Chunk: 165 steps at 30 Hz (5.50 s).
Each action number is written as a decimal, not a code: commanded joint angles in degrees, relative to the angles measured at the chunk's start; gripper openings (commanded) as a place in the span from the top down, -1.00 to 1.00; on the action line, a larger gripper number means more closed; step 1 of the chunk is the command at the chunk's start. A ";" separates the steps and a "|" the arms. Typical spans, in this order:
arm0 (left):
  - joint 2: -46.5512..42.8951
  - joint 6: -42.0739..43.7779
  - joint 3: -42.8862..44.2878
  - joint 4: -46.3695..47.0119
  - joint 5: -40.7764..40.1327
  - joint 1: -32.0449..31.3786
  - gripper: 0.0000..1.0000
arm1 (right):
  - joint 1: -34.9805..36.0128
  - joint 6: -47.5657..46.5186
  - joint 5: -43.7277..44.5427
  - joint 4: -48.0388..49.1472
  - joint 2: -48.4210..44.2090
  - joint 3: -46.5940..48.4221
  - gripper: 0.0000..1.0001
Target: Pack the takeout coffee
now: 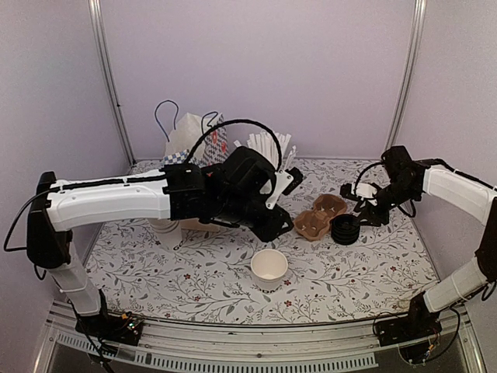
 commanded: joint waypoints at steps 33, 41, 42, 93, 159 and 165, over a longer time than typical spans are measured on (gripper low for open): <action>-4.25 -3.34 -7.29 6.04 1.66 -1.88 0.25 | 7.88 -2.78 11.91 -10.01 18.51 10.76 0.26; -3.77 -2.78 -7.47 5.91 1.65 -1.91 0.25 | 8.07 -1.95 11.10 -11.87 19.67 12.93 0.59; -3.75 -2.73 -7.51 5.94 1.66 -1.87 0.25 | 8.09 -1.84 11.09 -12.01 19.75 13.03 0.61; -13.87 -15.71 -26.24 73.72 1.98 1.25 -0.76 | 12.95 12.98 -58.20 -19.33 6.99 36.42 0.86; 5.07 -55.54 -20.16 95.93 18.49 7.28 -0.84 | 14.59 15.05 -56.63 -16.75 4.93 33.45 0.85; 4.87 -55.51 -20.61 97.94 19.05 7.24 -0.76 | 14.55 14.97 -56.33 -16.59 5.18 33.09 0.85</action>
